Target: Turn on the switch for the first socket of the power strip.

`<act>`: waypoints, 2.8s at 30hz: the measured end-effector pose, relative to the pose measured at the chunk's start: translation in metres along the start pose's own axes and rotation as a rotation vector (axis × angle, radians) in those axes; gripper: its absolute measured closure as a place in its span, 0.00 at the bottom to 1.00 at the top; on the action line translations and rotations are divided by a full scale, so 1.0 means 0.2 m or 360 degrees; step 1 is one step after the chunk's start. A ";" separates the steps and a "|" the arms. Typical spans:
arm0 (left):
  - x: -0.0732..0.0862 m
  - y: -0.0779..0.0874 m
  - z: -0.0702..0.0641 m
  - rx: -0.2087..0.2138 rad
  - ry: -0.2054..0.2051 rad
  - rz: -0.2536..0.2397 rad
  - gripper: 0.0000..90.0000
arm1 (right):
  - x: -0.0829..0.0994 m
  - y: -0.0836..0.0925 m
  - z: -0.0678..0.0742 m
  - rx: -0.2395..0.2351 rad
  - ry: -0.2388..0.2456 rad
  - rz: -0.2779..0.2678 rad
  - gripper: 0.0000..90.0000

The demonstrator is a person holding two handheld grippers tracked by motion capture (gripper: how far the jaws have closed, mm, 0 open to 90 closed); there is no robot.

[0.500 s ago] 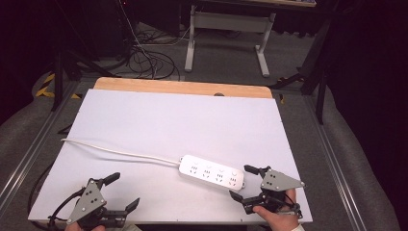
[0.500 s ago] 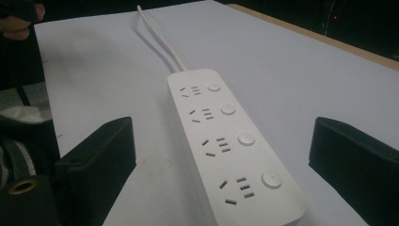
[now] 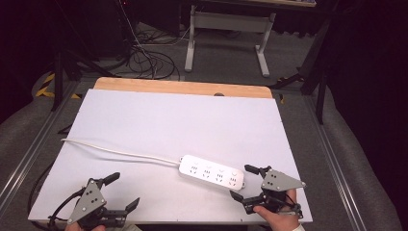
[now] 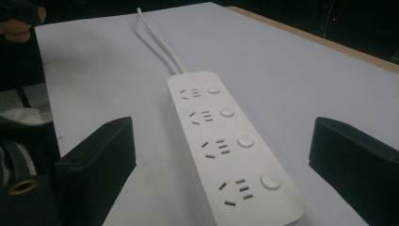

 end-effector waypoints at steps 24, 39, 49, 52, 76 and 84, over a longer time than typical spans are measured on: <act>0.01 0.00 0.01 0.0022 0.0035 0.0034 0.08 | -0.06 0.00 0.00 -0.0013 0.0028 0.0052 0.11; 0.01 0.00 0.01 0.0017 0.0024 0.0035 0.09 | -0.18 -0.05 -0.01 -0.0037 0.0056 0.0060 0.12; 0.01 0.00 0.01 0.0020 0.0016 0.0038 0.09 | -0.25 -0.08 -0.02 -0.0051 0.0083 0.0068 0.12; 0.01 0.00 0.00 0.0023 0.0017 0.0039 0.09 | -0.27 -0.10 -0.02 -0.0059 0.0094 0.0072 0.12; 0.01 0.00 0.00 0.0030 0.0021 0.0046 0.09 | -0.37 -0.23 0.00 -0.0131 0.0140 0.0111 0.11; 0.01 0.00 0.00 0.0029 0.0022 0.0049 0.09 | -0.39 -0.28 0.00 -0.0151 0.0165 0.0138 0.14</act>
Point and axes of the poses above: each handheld gripper's, and its own axes: y roughly backward along the jaws, x roughly out of its underside, z roughly to its left, the point moved 10 cm from there along -y, roughly forward along the jaws
